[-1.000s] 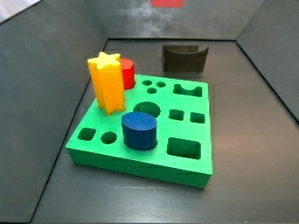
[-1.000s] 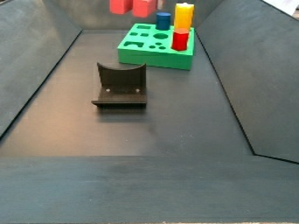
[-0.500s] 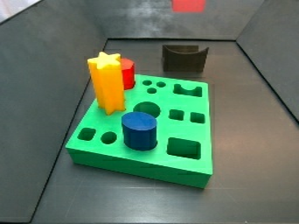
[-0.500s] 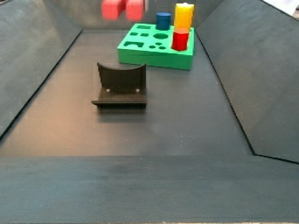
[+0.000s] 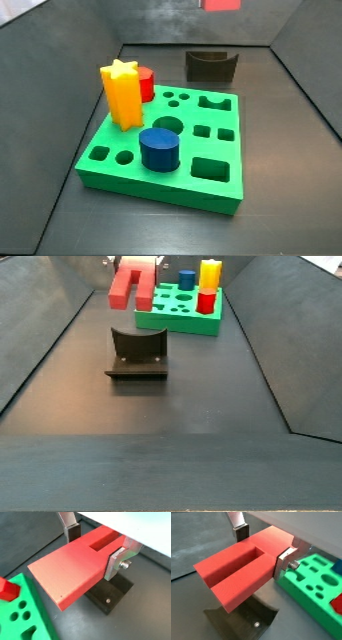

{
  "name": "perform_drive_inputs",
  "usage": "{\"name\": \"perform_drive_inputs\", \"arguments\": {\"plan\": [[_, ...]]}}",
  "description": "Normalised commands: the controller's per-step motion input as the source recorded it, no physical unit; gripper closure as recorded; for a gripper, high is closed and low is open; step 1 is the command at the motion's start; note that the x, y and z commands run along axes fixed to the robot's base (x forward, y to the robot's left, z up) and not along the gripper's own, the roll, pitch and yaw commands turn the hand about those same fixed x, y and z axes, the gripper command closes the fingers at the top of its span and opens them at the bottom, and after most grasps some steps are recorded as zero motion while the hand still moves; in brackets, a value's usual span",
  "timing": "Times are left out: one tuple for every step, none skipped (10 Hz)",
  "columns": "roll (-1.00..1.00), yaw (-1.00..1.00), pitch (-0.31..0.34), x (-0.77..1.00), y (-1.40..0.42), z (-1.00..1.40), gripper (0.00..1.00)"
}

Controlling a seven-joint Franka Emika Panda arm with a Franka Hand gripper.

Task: Pick up the double-square object. Move up. Place the double-square object on the fixture. Regrasp the double-square object. Move to above the board. Insert the double-square object.
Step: Place the double-square object on the fixture.

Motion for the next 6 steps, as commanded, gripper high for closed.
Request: {"name": "perform_drive_inputs", "arguments": {"plan": [[-1.00, -0.03, 0.046, 0.07, 0.05, -0.02, 1.00], [-1.00, -0.03, 0.059, 0.08, 0.05, -0.02, 1.00], [-1.00, -0.05, 0.097, 0.09, 0.05, -0.02, 1.00], [-1.00, -0.07, 0.116, 0.09, 0.05, -0.02, 1.00], [-0.88, -0.09, 0.117, 0.09, 0.05, -0.02, 1.00], [-0.66, -0.10, 0.101, 0.08, 0.05, -0.01, 1.00]]}}
